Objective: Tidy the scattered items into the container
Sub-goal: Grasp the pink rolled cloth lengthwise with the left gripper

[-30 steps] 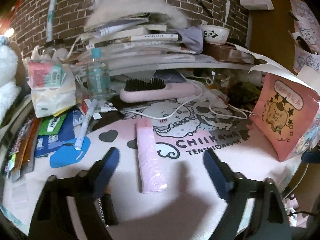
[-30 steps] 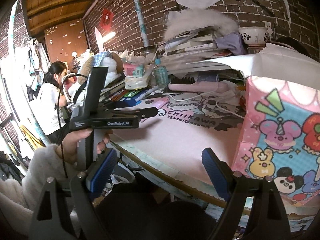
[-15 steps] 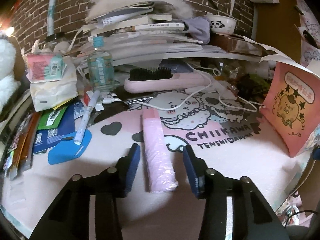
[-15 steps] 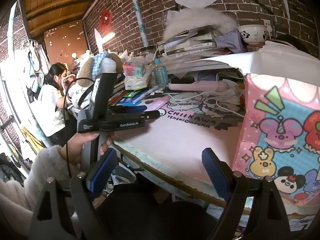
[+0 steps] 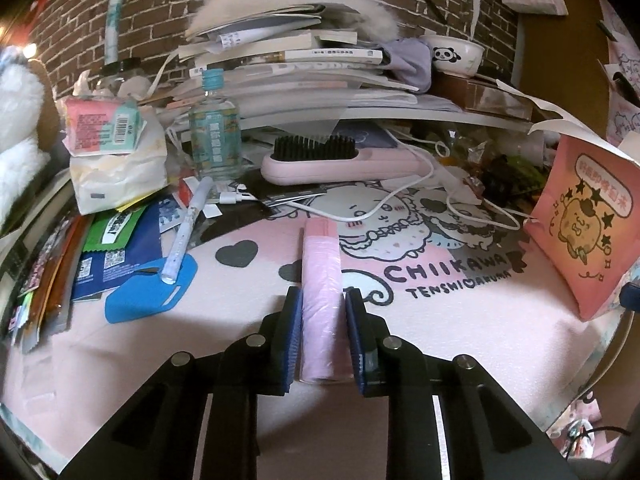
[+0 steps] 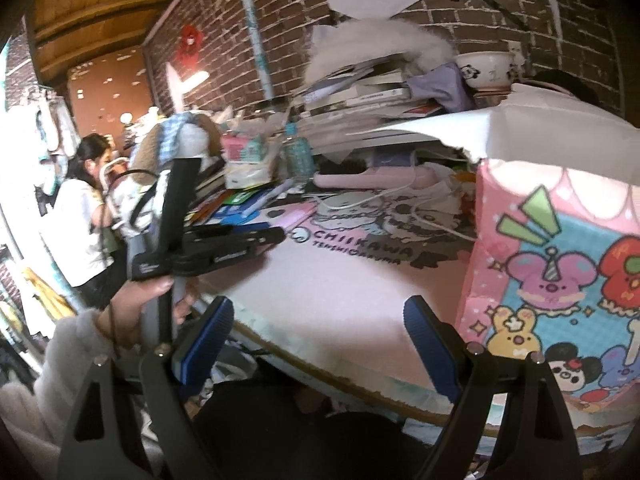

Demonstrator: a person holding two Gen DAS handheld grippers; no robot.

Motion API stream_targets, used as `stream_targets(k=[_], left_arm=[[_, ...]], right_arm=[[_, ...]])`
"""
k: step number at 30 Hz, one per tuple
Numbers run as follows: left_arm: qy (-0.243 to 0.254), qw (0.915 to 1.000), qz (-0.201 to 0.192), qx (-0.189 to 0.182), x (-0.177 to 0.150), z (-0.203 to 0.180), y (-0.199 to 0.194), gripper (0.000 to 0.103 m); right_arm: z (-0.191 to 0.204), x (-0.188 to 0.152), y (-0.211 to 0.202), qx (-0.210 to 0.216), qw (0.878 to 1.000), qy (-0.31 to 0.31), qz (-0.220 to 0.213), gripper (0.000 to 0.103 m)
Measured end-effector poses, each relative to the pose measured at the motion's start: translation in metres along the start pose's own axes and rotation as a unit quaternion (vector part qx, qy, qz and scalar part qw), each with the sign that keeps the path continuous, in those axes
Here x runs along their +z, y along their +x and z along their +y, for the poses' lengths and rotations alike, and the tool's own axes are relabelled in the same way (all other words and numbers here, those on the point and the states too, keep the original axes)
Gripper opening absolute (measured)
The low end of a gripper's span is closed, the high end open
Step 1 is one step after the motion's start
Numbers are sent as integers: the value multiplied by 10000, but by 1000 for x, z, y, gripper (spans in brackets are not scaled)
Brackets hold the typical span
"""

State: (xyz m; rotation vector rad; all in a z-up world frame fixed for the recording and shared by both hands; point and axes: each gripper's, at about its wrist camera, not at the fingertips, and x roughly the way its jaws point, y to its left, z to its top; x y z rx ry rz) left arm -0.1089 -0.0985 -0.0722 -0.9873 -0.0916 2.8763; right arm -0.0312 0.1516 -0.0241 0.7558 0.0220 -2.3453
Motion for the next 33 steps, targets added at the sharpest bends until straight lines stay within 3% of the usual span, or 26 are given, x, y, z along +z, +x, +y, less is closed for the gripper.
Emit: stream_targets(k=[19,21,23,25,28,30,31,33], left_arm=[[0,10000,6,-13,-2,-4,-1,16],[20,10000,9,-27,-1,-5,0,20],[87,10000,1,-13,1,-8,2,34],[141,9999,-19,24,1,-11,4,38],[181,9998,-28,76,2,-13,7,37],[169,9998,-22,116,3,-11,7,28],[171,9998,-24,133,3,-12,7,16],[107,9999,3,24,4,-9,6,16]], right_arm=[[-9,1,4,120,9993,326,99,85],[-9,1,4,128,9993,333,102,85],[-9,0,4,128,9993,338,105,85],[-9,0,4,138,9992,348,118,85],[-8,-1,5,153,9991,366,135,85],[-8,-1,4,152,9991,376,128,85],[-9,-1,5,152,9991,385,124,85],[-9,-2,5,173,9989,416,128,85]])
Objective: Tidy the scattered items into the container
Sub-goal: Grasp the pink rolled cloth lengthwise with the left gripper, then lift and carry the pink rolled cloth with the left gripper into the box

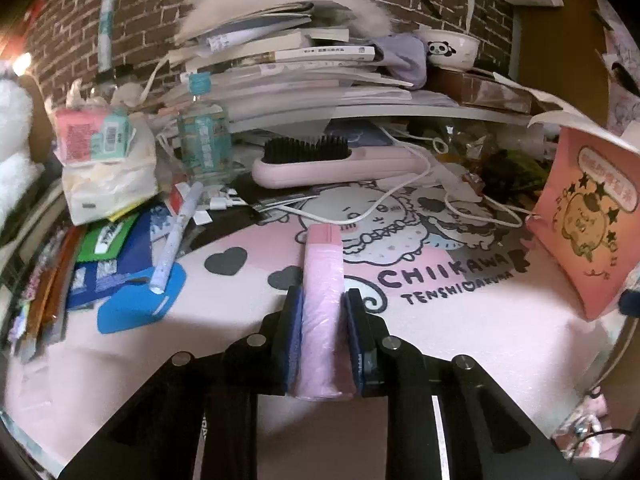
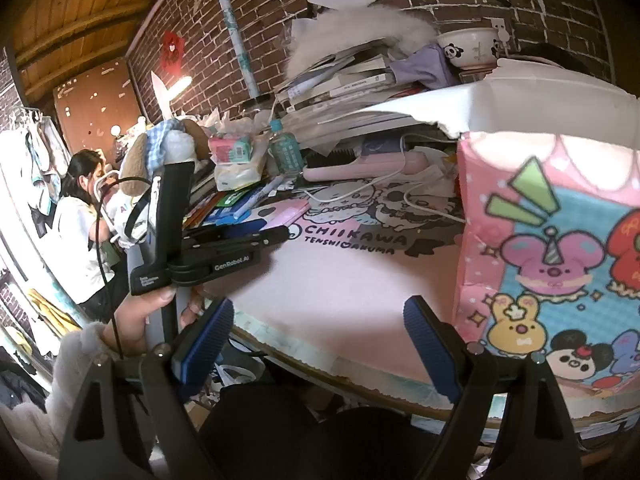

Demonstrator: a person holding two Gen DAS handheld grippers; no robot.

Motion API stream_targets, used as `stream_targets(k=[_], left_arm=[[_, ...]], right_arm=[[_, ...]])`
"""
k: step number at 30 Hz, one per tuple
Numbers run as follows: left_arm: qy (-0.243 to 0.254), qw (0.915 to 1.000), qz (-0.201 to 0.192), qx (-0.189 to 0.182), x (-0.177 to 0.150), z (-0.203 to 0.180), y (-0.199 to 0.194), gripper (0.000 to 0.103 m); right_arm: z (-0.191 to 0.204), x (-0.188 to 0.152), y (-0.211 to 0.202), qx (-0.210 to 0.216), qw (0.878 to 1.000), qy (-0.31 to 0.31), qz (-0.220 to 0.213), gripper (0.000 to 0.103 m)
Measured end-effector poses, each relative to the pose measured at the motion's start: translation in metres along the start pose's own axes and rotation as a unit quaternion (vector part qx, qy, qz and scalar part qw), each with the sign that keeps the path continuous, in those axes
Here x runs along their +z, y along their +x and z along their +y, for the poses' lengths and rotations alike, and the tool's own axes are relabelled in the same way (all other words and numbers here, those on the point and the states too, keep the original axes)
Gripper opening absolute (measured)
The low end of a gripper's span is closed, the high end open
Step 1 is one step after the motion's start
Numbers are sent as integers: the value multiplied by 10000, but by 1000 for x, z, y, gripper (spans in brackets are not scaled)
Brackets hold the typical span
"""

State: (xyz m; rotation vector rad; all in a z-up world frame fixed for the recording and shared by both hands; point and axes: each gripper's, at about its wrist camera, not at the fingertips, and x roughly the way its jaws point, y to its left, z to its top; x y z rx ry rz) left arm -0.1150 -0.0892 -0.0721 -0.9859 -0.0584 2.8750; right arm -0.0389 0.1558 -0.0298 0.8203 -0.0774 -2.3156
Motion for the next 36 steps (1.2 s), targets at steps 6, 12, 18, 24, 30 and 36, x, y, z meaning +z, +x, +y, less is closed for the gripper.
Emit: stream_targets(k=[6,12,18,24,30,36], left_arm=[[117,9999,-8,-12,-2,-4,-2,15],[70,9999,-109,-99,2,-5,-9,15],[132,9996,-226,-142,12,-12,-22,15],[252,9989,-287,-258,28,-27,-38,15],[483,9961,-539,-501,54,-52,-65,15],[915,9874,-736,-1062,85,-94,-88,15]], right_arm=[[-1,0,1,52,10000,46,18,85],[-3,2,0,70,9999,94,-6,85],[-6,3,0,66,9999,100,-17,85],[-8,4,-4,33,9999,112,-49,85],[-11,7,-8,-124,9998,168,-24,85],[-19,9,-11,-321,9990,294,69,85]])
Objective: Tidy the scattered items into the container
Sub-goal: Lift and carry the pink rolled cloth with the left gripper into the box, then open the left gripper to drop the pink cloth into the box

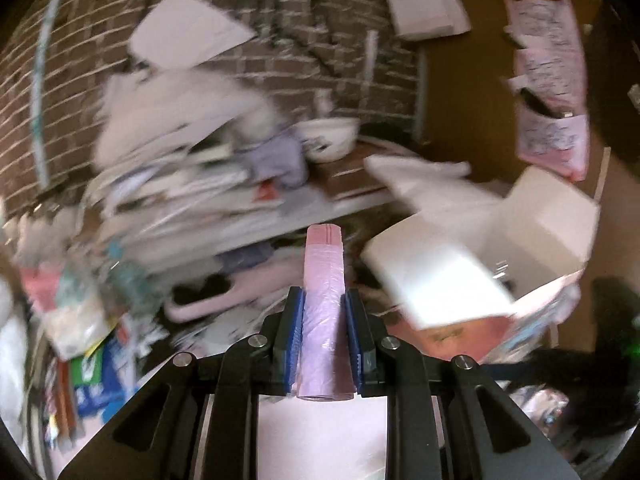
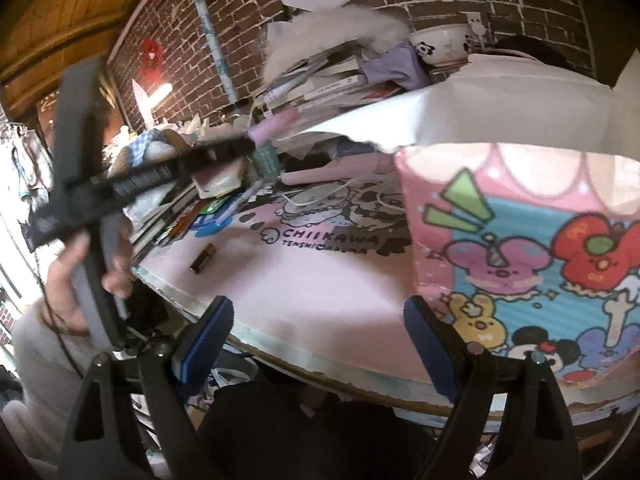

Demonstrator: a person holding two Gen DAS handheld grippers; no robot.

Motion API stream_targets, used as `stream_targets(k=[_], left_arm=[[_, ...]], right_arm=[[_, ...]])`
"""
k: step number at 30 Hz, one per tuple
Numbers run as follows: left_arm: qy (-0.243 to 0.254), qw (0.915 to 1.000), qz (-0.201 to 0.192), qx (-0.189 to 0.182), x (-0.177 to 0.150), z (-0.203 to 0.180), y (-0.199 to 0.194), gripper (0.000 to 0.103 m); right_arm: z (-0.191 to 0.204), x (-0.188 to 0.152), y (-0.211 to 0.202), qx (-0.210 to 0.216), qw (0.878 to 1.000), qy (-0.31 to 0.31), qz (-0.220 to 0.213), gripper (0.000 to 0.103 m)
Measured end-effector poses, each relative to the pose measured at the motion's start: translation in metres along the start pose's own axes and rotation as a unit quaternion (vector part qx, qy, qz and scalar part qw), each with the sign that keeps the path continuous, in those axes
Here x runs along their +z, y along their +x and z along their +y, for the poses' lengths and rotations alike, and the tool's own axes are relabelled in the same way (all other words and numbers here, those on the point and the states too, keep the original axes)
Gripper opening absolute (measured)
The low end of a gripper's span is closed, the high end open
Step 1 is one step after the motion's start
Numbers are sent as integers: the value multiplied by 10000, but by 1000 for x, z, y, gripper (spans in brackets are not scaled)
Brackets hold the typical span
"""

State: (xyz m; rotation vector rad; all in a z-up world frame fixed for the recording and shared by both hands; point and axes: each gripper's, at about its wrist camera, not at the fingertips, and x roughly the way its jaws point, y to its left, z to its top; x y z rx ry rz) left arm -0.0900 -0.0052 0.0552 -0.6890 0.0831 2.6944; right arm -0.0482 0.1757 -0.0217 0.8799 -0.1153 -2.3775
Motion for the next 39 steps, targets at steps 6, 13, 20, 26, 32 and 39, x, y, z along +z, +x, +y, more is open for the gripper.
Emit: stream_targets(k=[6,13,20,26,32,39], left_arm=[[427,9972,59,-609,30,-44,9,15],[689,9900,317,-1191,48,-84,28,15],[850,9825,777,-1461,51,-108,53,15],[906,9794,970,-1525,49,-118,64,15],[952,9754,1225,-1568,49,-125,79,15],[1049,9696,1633,-1487,45,-136,100,16]], right_arm=[[-9,-1,-4,-130,9999,105,15,85],[-13,-2,-9,-169,9997,149,13,85],[-11,-4,-13,-177,9998,127,18,85],[-13,-3,-22,-244,9995,177,-9,85],[-12,2,-34,-296,9993,194,-69,85],[-12,4,-37,-317,9993,200,-87,85]])
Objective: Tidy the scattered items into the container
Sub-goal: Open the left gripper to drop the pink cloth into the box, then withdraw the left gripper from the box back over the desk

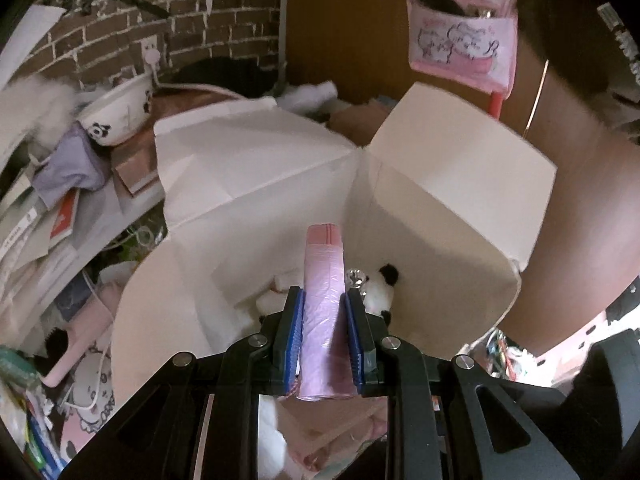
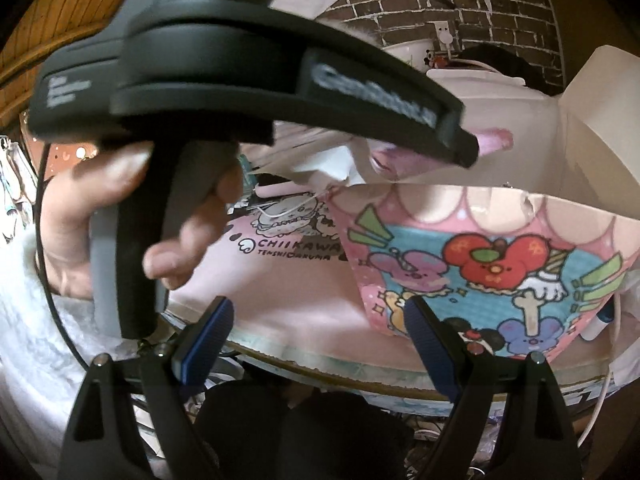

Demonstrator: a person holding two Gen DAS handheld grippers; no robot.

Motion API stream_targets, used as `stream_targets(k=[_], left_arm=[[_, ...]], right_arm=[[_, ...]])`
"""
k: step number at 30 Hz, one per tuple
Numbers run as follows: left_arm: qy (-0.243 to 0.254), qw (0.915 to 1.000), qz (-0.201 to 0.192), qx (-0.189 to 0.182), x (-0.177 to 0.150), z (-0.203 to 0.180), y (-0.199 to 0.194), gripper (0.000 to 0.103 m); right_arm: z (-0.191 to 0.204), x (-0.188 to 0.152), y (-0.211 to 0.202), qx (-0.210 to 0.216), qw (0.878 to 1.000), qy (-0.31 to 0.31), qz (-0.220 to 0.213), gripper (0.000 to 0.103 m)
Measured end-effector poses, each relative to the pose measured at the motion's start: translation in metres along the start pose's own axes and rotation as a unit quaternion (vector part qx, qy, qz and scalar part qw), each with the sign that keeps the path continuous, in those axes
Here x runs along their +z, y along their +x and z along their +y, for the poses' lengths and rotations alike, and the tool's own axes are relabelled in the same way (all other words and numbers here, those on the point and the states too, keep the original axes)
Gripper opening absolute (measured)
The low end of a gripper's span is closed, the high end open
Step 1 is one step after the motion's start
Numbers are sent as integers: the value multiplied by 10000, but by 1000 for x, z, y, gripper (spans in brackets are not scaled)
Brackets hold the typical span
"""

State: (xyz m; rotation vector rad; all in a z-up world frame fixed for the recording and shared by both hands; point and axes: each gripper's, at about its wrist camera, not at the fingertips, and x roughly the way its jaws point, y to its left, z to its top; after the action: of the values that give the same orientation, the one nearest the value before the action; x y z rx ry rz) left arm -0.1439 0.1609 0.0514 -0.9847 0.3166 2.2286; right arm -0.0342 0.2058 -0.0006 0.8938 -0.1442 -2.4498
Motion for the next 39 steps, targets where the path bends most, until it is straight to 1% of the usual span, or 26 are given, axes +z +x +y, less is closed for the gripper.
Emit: stream_targets(k=[2,4,7,9,11,12,13,14,16,17,19,22,24,25,26,31,32,35,39], left_arm=[[50,9999,51,91,0,-2,2,16],[43,9999,84,89,2,-2,3,16],[67,9998,63,192,3,-2,3,17],[89,9997,25,234,2,-3,3,29],[95,9996,-78,245,1,-4,0,54],[122,9994,-153,291,1,-5,-3,59],[147,9990,-223,350,2,-7,-5,68],[177,9985,-324,399,2,-8,-9,74],[206,9976,-527,403,3,-8,-18,80],[197,9968,-640,432,3,-8,-23,87],[180,9952,-814,503,3,-8,-32,92],[127,9922,-1125,512,-1,-5,-52,92],[103,9897,-1315,561,-6,-2,-67,94],[85,9883,-1401,602,-9,0,-75,96],[62,9873,-1455,629,-12,2,-82,99],[-279,9810,-1747,796,-40,27,-121,100],[-347,9801,-1770,833,-46,32,-127,102],[-682,9747,-1859,1040,-71,54,-143,103],[-1156,9671,-1802,1378,-110,85,-155,103]], right_arm=[[-2,1,1,3,10000,15,6,85],[-2,2,0,9,10000,33,8,85],[-1,3,2,15,10000,43,11,85],[-1,4,2,30,10000,51,17,85],[-3,4,2,33,10000,54,23,85],[-2,3,1,30,10000,53,24,85],[-1,0,0,30,10000,54,25,85],[-1,0,-1,32,10000,59,26,85],[-2,-1,-3,32,10000,65,26,85],[-2,-1,-3,35,10000,68,29,85],[-2,-1,-3,48,10000,69,42,85],[-1,-1,-2,82,9999,68,67,85],[2,-1,1,124,9999,51,79,85],[3,-1,2,156,9998,29,83,85],[5,-1,3,180,9998,-1,81,85],[18,-5,6,317,9993,-200,26,85],[22,-6,6,367,9991,-227,17,85],[30,-9,11,460,9983,-347,-3,85],[36,-15,25,570,9972,-488,13,85]])
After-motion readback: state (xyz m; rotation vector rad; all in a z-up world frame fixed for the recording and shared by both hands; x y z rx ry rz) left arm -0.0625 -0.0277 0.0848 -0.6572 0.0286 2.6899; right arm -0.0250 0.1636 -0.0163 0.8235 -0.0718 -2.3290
